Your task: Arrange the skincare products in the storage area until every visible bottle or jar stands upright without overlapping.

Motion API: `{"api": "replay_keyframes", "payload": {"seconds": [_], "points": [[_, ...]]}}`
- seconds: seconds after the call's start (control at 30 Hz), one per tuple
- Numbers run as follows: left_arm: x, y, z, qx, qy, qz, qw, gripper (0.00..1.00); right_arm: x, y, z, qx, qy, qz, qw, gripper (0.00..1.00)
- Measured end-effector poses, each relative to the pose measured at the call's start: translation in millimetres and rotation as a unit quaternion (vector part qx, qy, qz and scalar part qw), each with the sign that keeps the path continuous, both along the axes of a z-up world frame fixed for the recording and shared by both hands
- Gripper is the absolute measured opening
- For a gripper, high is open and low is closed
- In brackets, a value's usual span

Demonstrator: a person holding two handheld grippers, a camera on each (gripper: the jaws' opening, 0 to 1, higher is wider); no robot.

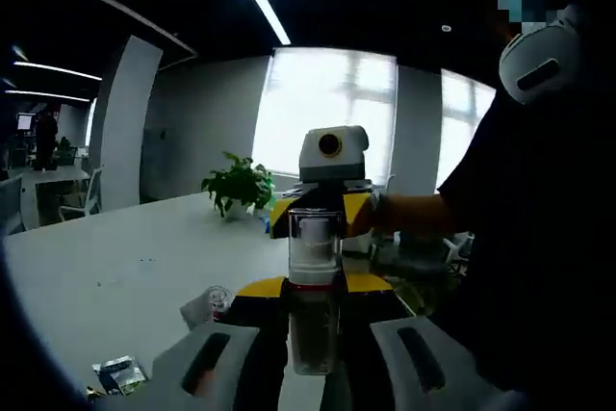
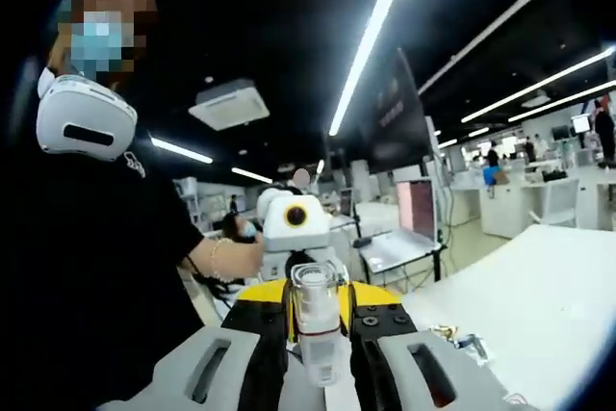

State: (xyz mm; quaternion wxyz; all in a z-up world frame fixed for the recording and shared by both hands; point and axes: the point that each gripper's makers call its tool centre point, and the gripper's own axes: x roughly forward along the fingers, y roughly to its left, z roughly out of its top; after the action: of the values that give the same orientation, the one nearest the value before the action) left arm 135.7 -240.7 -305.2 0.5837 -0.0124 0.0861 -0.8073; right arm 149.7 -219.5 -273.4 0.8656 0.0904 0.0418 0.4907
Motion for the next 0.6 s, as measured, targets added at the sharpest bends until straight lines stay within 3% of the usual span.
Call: {"api": "replay_keyframes", "payload": {"seconds": [0.6], "points": [[1.7, -3.9, -5.2, -0.003, -0.003, -0.006, 1.0, 0.17, -1.8, -6.2, -5.1, -0.028, -0.025, -0.002, 0.9993, 0.09]]}}
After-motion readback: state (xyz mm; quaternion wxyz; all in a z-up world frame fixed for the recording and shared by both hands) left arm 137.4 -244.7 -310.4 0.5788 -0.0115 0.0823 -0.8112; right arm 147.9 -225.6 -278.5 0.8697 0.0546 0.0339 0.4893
